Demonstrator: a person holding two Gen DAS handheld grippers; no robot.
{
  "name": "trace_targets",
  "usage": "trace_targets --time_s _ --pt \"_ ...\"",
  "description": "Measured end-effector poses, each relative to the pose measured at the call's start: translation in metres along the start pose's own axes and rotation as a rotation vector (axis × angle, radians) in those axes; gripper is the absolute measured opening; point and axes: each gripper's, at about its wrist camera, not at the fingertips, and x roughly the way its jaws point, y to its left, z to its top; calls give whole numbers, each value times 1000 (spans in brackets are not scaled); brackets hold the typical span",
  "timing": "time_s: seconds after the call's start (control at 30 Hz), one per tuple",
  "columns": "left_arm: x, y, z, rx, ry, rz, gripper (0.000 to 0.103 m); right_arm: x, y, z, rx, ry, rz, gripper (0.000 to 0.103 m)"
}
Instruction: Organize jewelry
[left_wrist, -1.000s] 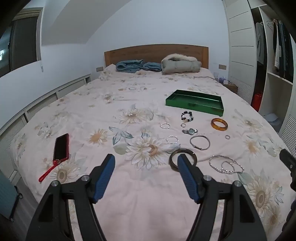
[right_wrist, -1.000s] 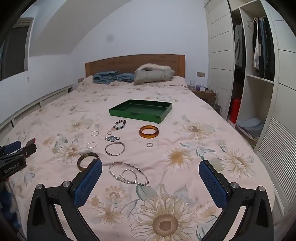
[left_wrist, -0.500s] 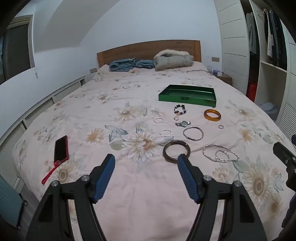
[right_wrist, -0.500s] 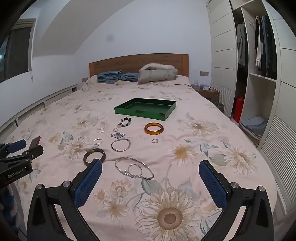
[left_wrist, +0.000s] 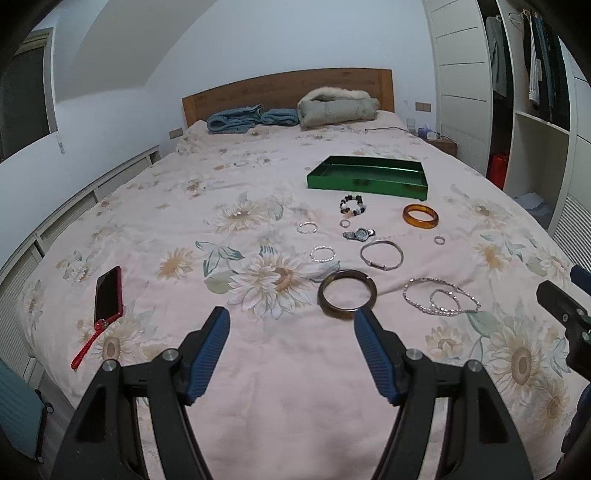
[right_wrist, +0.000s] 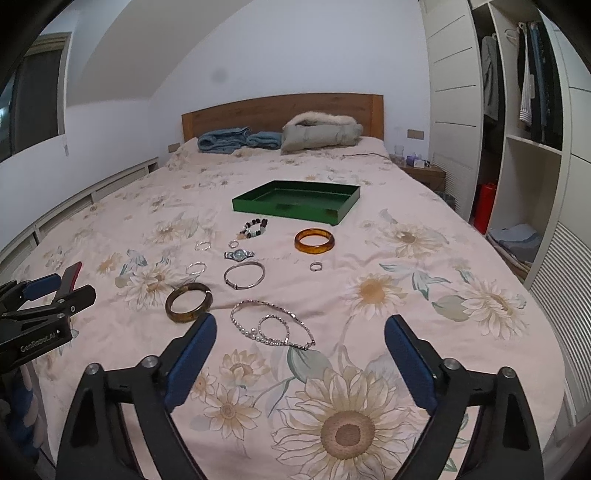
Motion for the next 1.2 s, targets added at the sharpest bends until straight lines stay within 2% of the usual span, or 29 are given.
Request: trace_targets --time_s 0.37,0.6,0.9,1.2 --pt "29 -3 1 6 53 -17 68 24 4 -3 -25 46 47 82" --pt "59 7 0 -42 111 -64 68 50 0 -8 -33 101 77 78" --pt "114 4 4 -76 200 -151 68 99 7 -20 -84 213 171 78" --pt "179 -14 11 -64 274 -164 68 159 15 -24 -158 285 187 81"
